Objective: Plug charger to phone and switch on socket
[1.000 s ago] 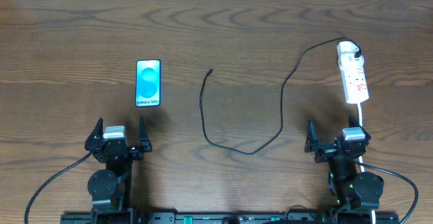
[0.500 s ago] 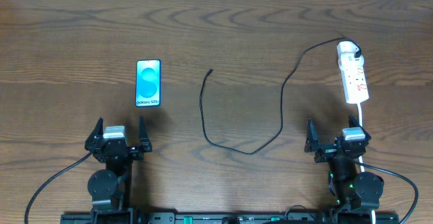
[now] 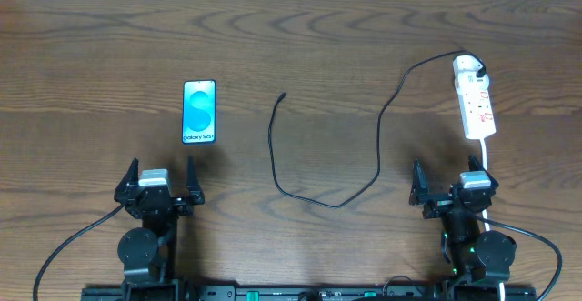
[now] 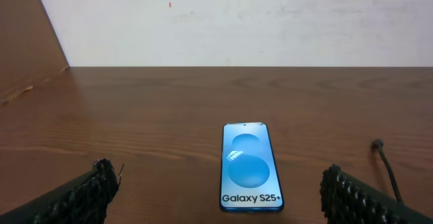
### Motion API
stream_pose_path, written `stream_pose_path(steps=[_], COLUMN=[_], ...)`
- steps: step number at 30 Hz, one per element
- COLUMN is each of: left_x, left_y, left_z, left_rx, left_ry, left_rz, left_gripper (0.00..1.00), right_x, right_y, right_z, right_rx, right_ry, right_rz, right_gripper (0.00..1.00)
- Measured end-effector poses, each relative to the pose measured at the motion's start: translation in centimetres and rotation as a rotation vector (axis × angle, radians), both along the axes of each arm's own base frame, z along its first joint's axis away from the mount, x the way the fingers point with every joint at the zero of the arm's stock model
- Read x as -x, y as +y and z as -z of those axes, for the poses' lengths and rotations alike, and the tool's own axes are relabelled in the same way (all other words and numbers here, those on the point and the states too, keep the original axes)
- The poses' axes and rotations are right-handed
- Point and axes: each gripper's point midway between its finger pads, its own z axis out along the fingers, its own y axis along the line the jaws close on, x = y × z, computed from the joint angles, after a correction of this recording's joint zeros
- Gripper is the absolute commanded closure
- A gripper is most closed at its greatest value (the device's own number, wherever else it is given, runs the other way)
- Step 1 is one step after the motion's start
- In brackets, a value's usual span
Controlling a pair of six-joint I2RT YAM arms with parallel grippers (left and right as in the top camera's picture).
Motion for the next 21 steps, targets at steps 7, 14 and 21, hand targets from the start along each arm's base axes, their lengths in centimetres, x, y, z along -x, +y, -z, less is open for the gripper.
stream_pose_path(steps=[7, 14, 21], left_x=[0.0, 0.0, 0.0], left_y=[0.0, 0.2, 1.0], left_z=[0.0, -0.3, -0.5], left_rx=[0.0, -0.002, -0.007], left_ry=[0.0, -0.011, -0.021], left_rz=[0.0, -0.01, -0.058], left_gripper=[0.02, 0.02, 0.02], right_x=[0.0, 0.0, 0.0], right_y=[0.0, 0.0, 0.0], right_z=[0.0, 0.0, 0.0], right_rx=[0.0, 0.0, 0.0], right_ry=[0.0, 0.0, 0.0], right_rz=[0.0, 0.0, 0.0], right_gripper=[0.01, 0.01, 0.01])
